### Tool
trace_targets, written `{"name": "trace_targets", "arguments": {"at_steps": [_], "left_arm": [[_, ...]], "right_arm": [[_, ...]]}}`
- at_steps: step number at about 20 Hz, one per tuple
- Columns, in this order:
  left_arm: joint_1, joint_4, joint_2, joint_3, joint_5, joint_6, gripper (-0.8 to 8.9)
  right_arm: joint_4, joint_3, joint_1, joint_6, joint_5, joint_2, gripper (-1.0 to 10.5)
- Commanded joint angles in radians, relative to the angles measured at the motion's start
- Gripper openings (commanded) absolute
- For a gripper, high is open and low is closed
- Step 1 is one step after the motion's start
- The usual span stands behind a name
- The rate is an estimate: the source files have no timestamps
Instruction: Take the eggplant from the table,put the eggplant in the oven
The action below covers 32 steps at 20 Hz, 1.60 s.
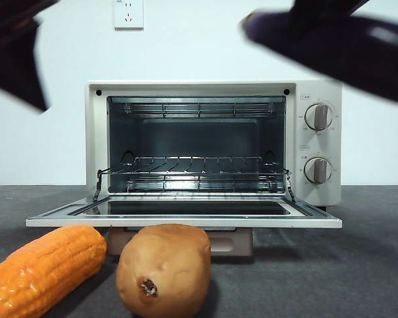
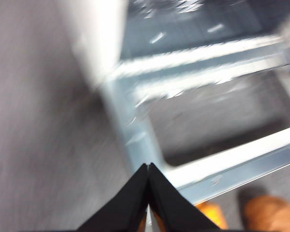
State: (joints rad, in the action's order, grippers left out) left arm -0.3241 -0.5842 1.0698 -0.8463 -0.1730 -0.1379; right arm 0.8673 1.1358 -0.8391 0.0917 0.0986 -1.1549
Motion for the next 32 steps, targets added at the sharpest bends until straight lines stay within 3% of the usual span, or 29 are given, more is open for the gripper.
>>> {"name": "trace_targets", "arguments": {"at_steps": [1,4,8,11,15,20,24,28,32], "left_arm": [[0.076,0.046,-0.011,0.071,-0.105,-0.011,0.04],[0.205,0.136,-0.011,0.175,-0.257,-0.022,0.04],[0.313,0.182,-0.003,0.225,-0.310,-0.035,0.04],[0.330,0.190,0.003,0.225,-0.336,-0.035,0.04],[0.330,0.193,0.004,0.225,-0.356,-0.035,0.04],[0.330,0.193,0.004,0.225,-0.363,-0.035,0.04],[0.330,0.192,0.004,0.225,-0.385,-0.035,0.04],[0.330,0.191,0.004,0.225,-0.385,-0.035,0.04],[0.329,0.189,0.004,0.225,-0.385,-0.035,0.04]], "right_arm": [[-0.016,0.069,-0.049,0.088,0.029,-0.114,0.9],[-0.017,0.167,-0.095,0.187,0.143,-0.278,0.9],[-0.119,0.261,-0.122,0.352,0.295,-0.460,0.9],[-0.274,0.273,-0.122,0.498,0.418,-0.562,0.9],[-0.426,0.273,-0.109,0.629,0.485,-0.647,0.9],[-0.636,0.273,-0.084,0.765,0.507,-0.725,1.0],[-0.658,0.273,-0.070,0.787,0.534,-0.776,1.6],[-0.666,0.273,-0.068,0.747,0.559,-0.782,3.0],[-0.665,0.273,-0.068,0.733,0.592,-0.782,3.1]]}}
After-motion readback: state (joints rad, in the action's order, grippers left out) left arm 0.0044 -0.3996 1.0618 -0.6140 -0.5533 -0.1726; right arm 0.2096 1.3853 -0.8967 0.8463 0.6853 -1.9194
